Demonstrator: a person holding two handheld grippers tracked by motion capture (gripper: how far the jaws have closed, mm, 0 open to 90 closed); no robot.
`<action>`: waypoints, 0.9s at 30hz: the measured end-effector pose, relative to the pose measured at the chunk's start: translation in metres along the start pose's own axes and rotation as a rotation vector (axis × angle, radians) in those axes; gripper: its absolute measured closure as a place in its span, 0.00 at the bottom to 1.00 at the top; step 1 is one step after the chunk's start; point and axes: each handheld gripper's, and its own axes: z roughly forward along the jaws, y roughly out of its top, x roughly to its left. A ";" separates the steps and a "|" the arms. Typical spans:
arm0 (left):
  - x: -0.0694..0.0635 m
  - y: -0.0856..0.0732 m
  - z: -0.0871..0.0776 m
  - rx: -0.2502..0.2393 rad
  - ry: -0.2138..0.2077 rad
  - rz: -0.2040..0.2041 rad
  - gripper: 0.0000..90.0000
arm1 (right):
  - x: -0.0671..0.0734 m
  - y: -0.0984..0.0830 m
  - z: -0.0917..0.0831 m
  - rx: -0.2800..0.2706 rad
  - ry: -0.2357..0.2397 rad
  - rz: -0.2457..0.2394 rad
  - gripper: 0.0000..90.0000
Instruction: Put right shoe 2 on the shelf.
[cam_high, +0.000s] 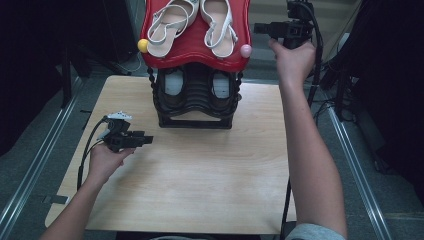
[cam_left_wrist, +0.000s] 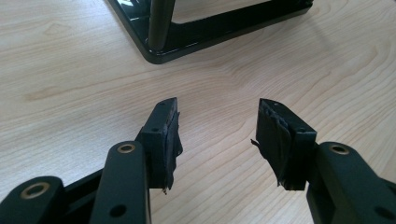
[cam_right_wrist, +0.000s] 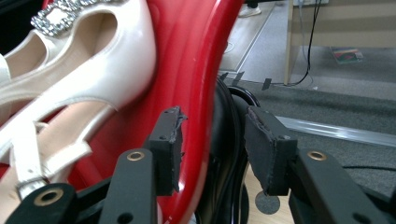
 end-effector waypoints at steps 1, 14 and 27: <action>0.000 0.000 0.000 -0.001 0.000 0.001 0.55 | -0.002 -0.002 0.000 0.000 -0.002 0.001 0.63; 0.001 0.000 0.000 0.001 0.010 0.014 0.55 | -0.027 -0.030 0.001 0.001 -0.011 0.013 0.63; 0.002 0.000 0.001 -0.009 0.013 0.012 0.54 | -0.049 -0.076 0.008 0.027 -0.005 0.063 0.64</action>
